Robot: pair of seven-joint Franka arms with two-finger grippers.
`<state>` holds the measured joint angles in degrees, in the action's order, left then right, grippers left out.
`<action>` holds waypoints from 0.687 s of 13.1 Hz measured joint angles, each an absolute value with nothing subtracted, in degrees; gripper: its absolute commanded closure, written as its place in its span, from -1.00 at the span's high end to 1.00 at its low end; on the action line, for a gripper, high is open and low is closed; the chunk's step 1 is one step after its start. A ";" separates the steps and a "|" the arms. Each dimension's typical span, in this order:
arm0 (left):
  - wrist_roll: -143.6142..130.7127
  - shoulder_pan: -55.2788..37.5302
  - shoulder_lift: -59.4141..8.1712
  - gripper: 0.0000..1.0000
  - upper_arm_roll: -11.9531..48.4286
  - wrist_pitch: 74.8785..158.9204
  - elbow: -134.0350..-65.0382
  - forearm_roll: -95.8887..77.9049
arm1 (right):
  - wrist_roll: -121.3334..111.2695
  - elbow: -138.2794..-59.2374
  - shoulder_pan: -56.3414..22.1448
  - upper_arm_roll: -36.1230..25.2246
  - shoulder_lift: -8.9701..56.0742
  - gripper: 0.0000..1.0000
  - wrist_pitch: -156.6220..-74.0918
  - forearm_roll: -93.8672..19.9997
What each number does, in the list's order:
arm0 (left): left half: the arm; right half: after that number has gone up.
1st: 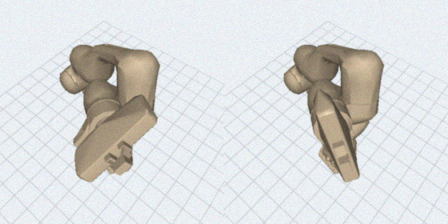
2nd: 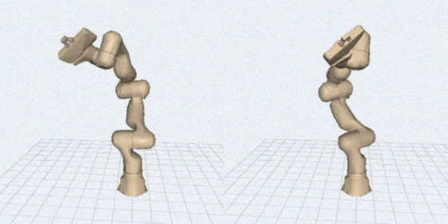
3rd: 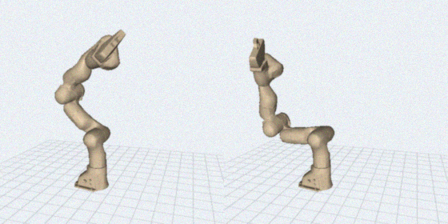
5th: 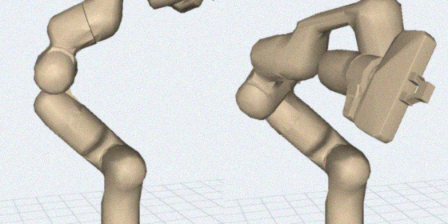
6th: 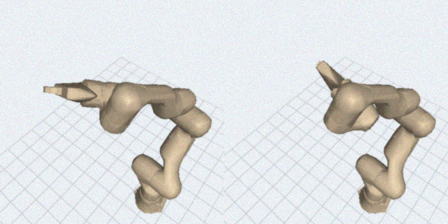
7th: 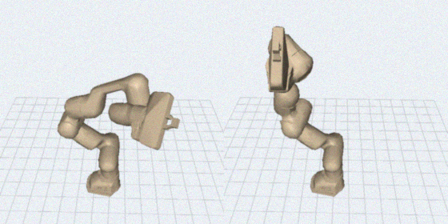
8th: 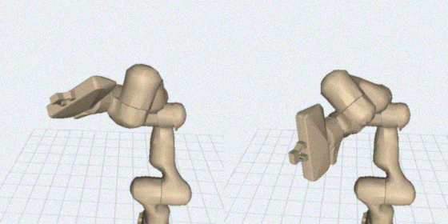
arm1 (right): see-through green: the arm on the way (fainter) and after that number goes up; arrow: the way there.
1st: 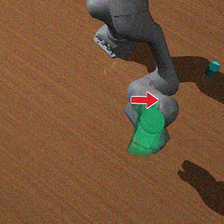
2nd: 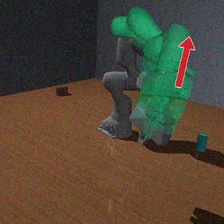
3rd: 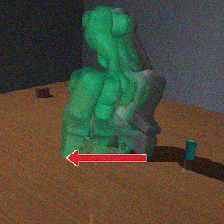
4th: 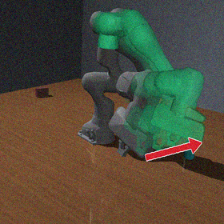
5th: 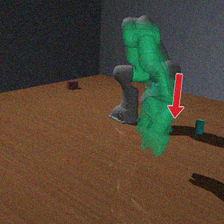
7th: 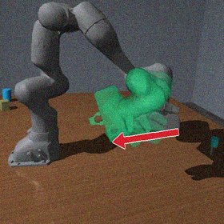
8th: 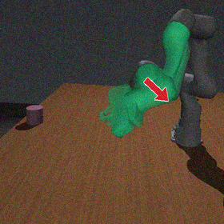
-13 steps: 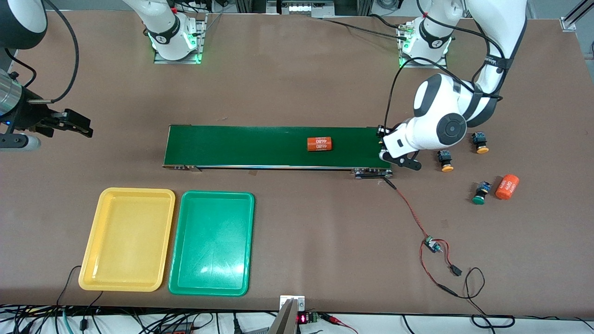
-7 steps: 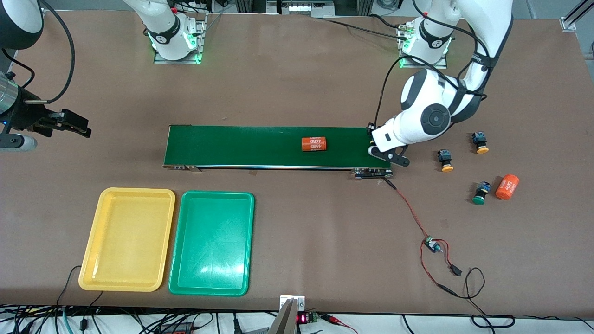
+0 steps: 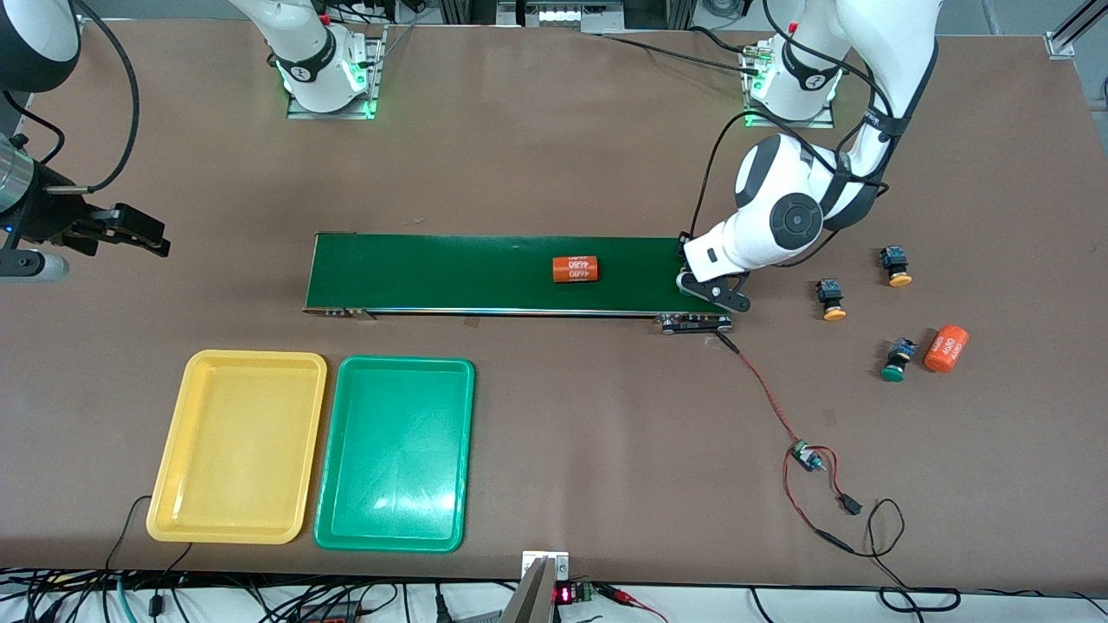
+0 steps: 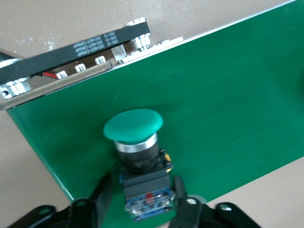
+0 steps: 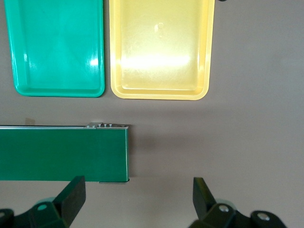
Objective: Sort buttons by color to trays
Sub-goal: 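Carry the green button with the left gripper onto the belt, release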
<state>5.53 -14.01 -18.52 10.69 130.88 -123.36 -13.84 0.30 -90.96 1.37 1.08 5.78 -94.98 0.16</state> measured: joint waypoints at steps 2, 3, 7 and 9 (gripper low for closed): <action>5.58 -13.77 -17.65 1.00 10.58 129.82 -122.57 -13.84 | 0.30 -90.96 1.37 1.09 5.89 1.00 -94.98 0.13; 5.56 -13.04 -16.46 1.00 10.31 128.13 -121.47 -13.84 | 0.30 -90.96 1.37 1.09 6.04 1.00 -95.01 0.11; 6.30 -2.16 -12.34 1.00 8.71 121.04 -117.23 -13.80 | 0.30 -90.96 1.36 1.12 6.59 1.00 -95.99 0.00; 7.67 3.60 -13.12 1.00 8.34 120.94 -116.44 -12.45 | 0.30 -90.96 1.36 1.13 6.77 1.00 -96.10 -0.04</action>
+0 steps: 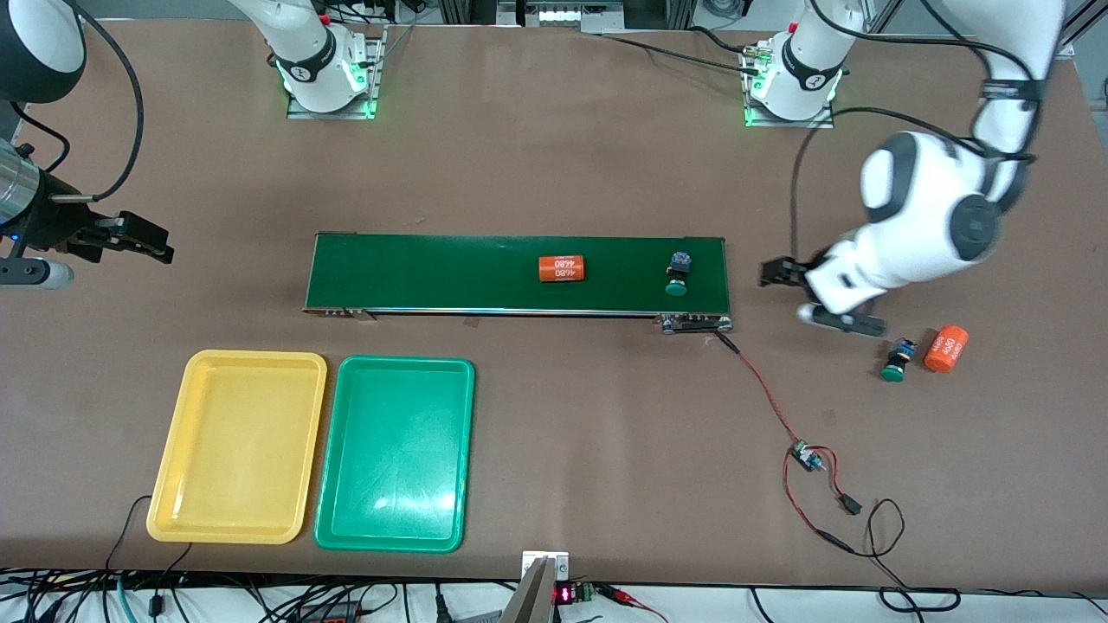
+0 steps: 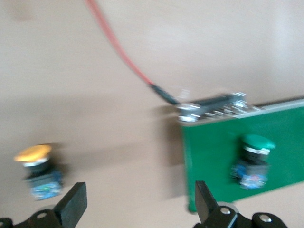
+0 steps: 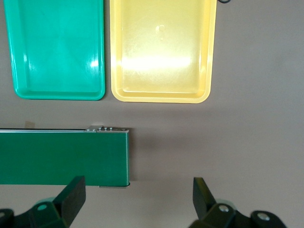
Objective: Sort buttons by color to trays
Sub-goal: 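Carry the green button with the left gripper onto the belt, release, then reach the left gripper back and grasp a yellow-capped button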
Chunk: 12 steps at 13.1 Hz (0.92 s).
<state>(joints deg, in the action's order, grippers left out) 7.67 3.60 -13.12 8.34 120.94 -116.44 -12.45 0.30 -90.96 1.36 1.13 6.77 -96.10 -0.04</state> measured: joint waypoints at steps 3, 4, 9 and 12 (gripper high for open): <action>7.65 9.69 -17.18 1.00 8.05 121.45 -114.56 -7.92 | 0.30 -90.96 1.33 1.38 6.97 1.00 -96.16 -0.10; 8.10 12.35 -18.67 1.00 7.95 121.48 -113.79 -7.38 | 0.30 -90.96 1.32 1.45 6.98 1.00 -96.16 -0.11; 10.17 15.99 -23.19 1.00 8.17 121.08 -113.79 -7.12 | 0.30 -90.96 1.29 1.53 6.98 1.00 -96.17 -0.13; 10.17 15.92 -24.52 1.00 8.37 121.49 -115.70 -7.12 | 0.30 -90.96 1.30 1.53 6.98 1.00 -96.17 -0.13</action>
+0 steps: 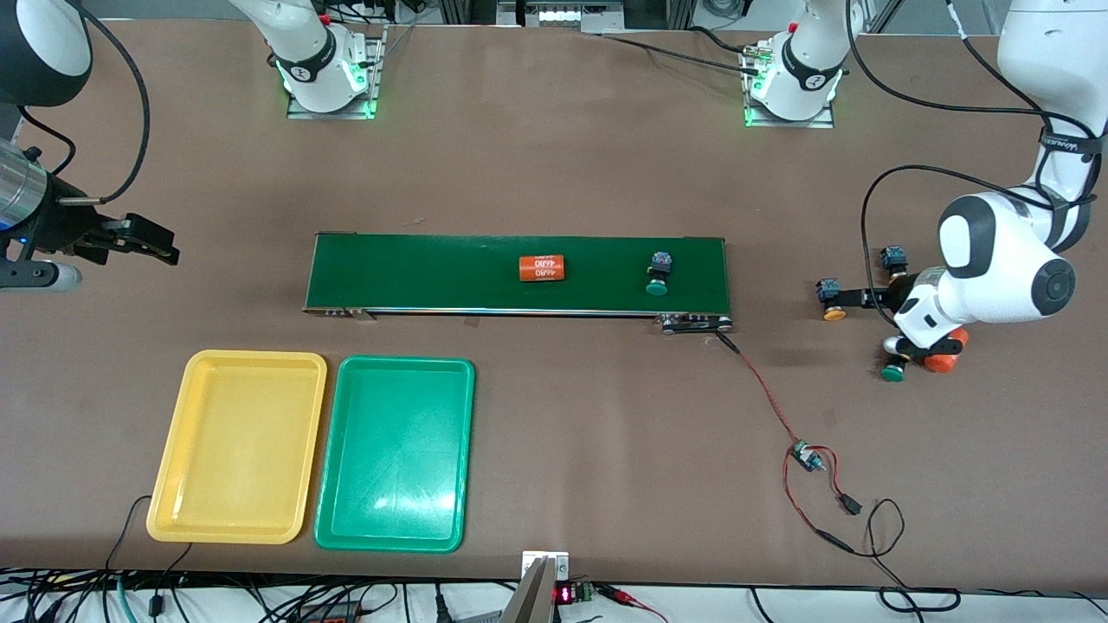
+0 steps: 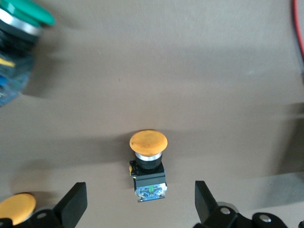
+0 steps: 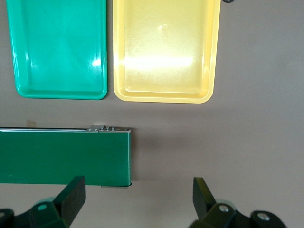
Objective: Sort buttons by color to trays
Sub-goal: 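Reach the left gripper back and grasp a yellow-capped button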
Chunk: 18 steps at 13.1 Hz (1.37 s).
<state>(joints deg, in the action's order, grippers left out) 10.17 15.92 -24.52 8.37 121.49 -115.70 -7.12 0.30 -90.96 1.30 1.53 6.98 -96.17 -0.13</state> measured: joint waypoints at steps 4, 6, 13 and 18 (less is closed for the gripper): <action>10.17 15.72 -24.72 1.00 8.55 124.25 -118.33 -7.12 | 0.30 -90.96 1.36 1.49 6.99 1.00 -96.17 -0.13; 10.18 15.72 -25.42 1.00 8.55 125.79 -119.05 -7.12 | 0.30 -90.95 1.31 1.53 6.99 1.00 -96.17 -0.14; 10.28 14.45 -27.72 -0.35 8.75 127.89 -119.78 -7.12 | 0.30 -90.89 1.26 1.86 6.98 1.00 -96.17 -0.25; 10.34 14.46 -27.63 -0.99 8.72 127.91 -120.24 -7.11 | 0.30 -90.79 1.25 2.00 6.98 1.00 -96.15 -0.58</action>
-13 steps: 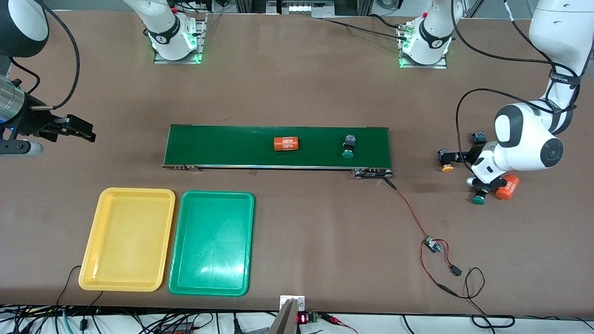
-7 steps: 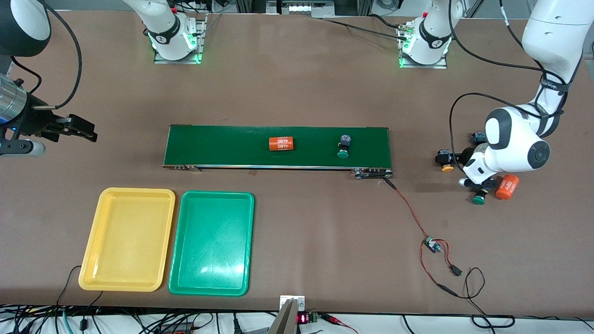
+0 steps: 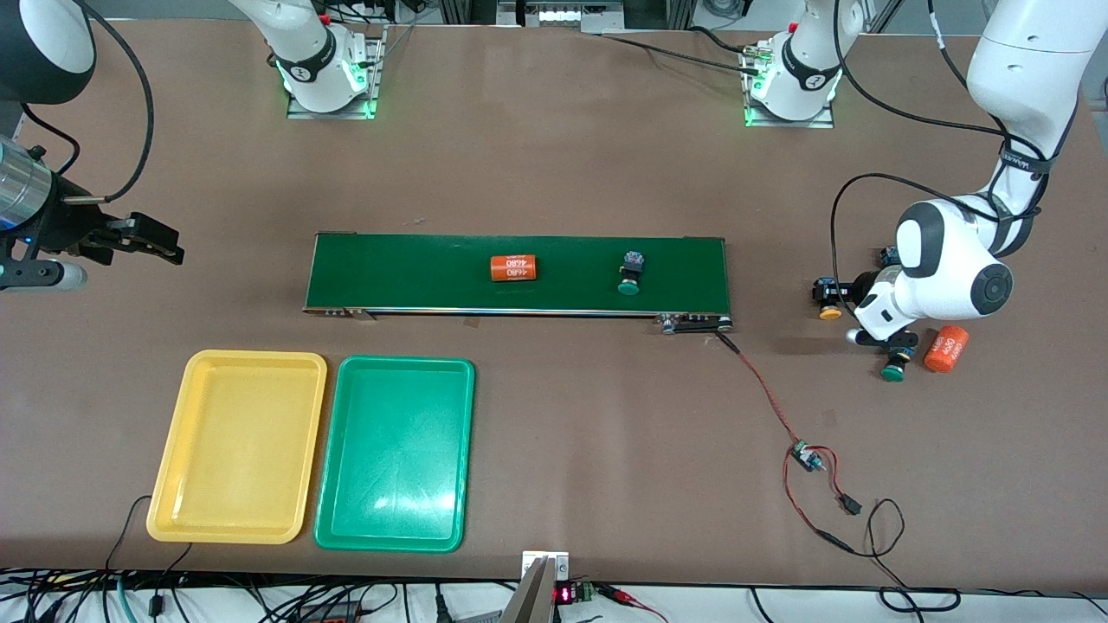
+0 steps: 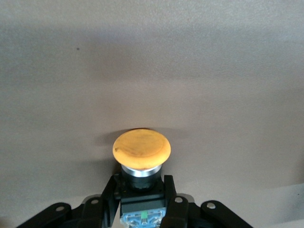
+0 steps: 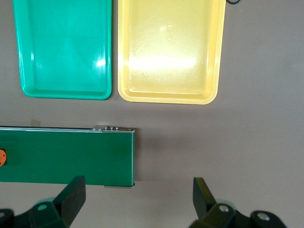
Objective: Sort buttons by color to trays
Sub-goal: 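Place the yellow button on the belt with the left gripper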
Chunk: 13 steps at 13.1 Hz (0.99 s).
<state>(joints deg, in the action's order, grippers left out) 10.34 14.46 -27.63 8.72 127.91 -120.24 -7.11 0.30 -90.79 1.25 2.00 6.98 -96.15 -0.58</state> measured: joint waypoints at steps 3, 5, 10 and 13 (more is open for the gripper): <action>10.57 13.46 -25.18 -1.00 9.05 126.56 -119.39 -7.10 | 0.30 -90.78 1.25 2.00 6.98 1.00 -96.14 -0.58; 10.24 10.37 -21.36 -1.00 9.66 123.69 -118.70 -7.14 | 0.30 -90.78 1.25 2.00 6.98 1.00 -96.12 -0.59; 0.07 -1.77 -14.05 -1.00 13.13 121.18 -118.70 -9.10 | 0.30 -90.77 1.20 2.14 6.97 1.00 -96.10 -0.61; -5.99 -6.00 -15.04 -1.00 16.88 122.13 -118.59 -10.37 | 0.30 -90.77 1.19 2.19 6.96 1.00 -95.73 -0.61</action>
